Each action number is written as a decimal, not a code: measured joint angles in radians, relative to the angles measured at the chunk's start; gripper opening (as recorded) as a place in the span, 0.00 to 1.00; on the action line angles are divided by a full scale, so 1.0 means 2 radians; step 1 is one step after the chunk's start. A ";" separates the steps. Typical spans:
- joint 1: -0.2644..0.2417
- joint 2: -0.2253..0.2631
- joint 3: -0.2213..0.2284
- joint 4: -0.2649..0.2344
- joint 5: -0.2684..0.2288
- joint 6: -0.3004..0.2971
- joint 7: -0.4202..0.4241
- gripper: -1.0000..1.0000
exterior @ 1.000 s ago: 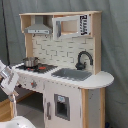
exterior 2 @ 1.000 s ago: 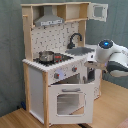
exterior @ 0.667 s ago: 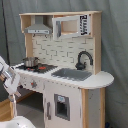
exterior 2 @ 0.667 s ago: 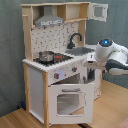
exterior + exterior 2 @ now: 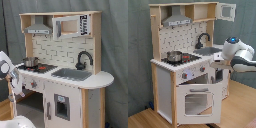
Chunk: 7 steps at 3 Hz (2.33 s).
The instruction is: Play with the kitchen
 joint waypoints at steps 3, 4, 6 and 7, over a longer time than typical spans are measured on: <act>-0.036 0.013 0.036 -0.015 0.104 0.045 -0.090 1.00; -0.051 0.016 0.060 -0.018 0.144 0.060 -0.114 1.00; -0.084 0.016 0.101 -0.018 0.223 0.082 -0.164 1.00; -0.088 0.016 0.102 -0.018 0.243 0.082 -0.178 1.00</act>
